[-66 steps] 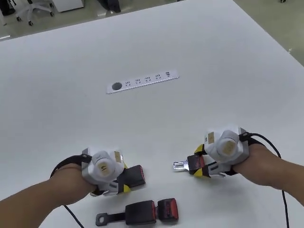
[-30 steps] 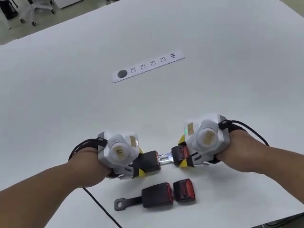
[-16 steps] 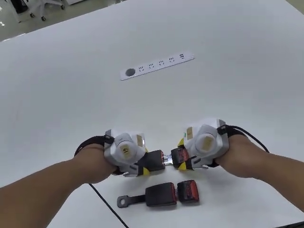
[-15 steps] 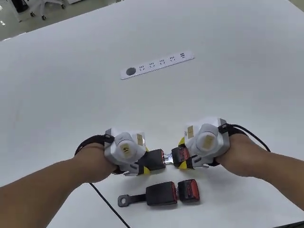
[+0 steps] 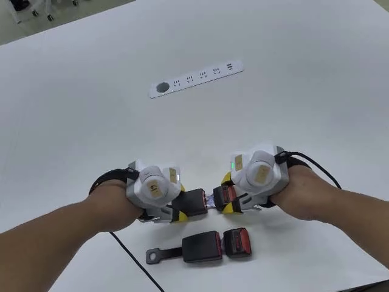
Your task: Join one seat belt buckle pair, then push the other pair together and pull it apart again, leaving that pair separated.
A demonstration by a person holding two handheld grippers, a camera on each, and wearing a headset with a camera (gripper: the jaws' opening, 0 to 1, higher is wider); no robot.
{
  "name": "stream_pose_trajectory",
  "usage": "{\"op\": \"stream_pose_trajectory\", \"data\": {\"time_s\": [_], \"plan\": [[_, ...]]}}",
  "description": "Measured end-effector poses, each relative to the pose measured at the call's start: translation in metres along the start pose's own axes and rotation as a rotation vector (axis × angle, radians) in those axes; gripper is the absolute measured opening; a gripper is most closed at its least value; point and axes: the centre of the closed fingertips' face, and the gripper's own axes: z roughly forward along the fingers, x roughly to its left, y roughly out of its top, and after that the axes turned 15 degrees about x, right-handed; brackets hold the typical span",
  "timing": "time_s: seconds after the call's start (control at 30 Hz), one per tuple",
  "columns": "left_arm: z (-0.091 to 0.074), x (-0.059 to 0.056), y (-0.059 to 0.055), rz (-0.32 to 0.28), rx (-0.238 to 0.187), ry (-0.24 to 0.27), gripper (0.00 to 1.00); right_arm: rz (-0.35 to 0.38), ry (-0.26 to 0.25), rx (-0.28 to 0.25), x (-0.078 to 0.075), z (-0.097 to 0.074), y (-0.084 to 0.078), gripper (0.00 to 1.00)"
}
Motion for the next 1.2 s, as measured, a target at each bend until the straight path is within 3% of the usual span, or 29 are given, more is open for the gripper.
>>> {"op": "stream_pose_trajectory", "data": {"time_s": [0.1, 0.67, 1.2], "plan": [[0.000, -0.001, 0.002, 0.017, 0.011, -0.005, 0.31, -0.009, -0.004, 0.012, -0.001, 0.006, 0.007, 0.31], [-0.003, -0.004, 0.002, 0.002, -0.005, -0.001, 0.32, -0.037, -0.018, 0.043, 0.004, 0.004, 0.002, 0.32], [-0.004, -0.006, 0.004, 0.028, 0.004, -0.017, 0.32, 0.009, -0.009, 0.066, 0.004, -0.007, -0.015, 0.33]]}}
